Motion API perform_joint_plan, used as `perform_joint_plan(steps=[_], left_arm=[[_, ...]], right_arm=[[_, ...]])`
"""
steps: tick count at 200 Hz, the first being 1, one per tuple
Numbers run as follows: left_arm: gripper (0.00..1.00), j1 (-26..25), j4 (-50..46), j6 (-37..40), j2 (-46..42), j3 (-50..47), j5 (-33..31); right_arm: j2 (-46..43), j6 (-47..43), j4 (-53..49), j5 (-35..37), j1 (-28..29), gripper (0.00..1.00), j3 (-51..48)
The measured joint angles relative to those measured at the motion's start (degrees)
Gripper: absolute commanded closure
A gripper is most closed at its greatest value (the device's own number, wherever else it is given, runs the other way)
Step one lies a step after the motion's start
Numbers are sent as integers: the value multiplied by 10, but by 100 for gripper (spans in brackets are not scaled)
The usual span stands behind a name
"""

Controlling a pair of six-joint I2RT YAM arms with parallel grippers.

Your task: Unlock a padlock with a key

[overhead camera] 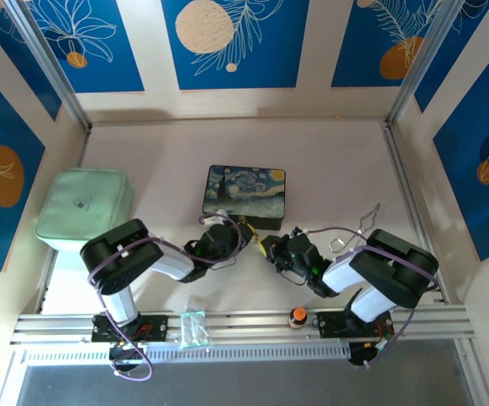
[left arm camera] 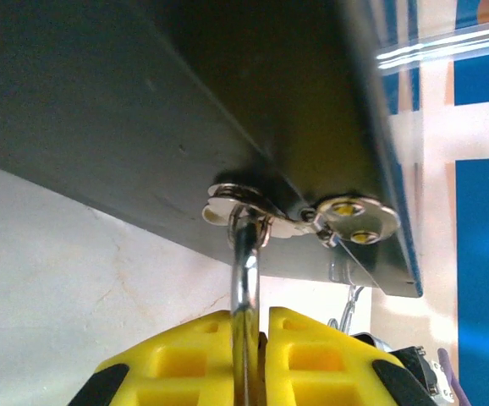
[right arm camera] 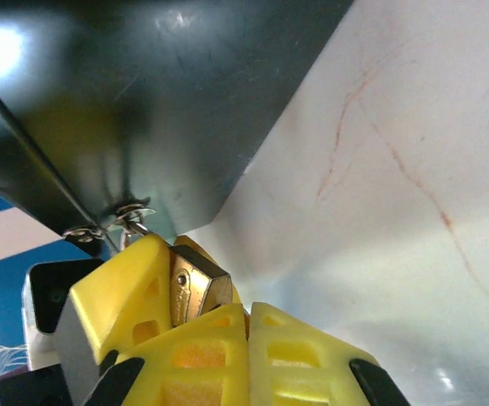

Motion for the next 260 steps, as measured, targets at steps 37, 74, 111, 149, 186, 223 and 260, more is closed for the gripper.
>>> perform_joint_plan(steps=[37, 74, 111, 149, 186, 223, 260], left_arm=[[100, -1, 15, -5, 3, 0, -2], [100, -1, 20, -5, 6, 1, -3], [100, -1, 0, 1, 9, 1, -16], [100, -5, 3, 1, 9, 1, -8], [100, -11, 27, 1, 9, 1, 12], [100, -19, 23, 8, 0, -1, 37], [100, -21, 14, 18, -28, -14, 50]], right_arm=[[-90, -94, -193, 33, 14, 100, 50], [-75, -110, -191, -4, -15, 100, 54], [23, -87, -62, -83, -50, 91, 40], [-36, -151, -153, -86, -50, 79, 51], [-132, -249, -318, -71, -50, 76, 78], [-205, -403, -440, -56, -51, 76, 101], [-261, -612, -497, -12, -15, 70, 132]])
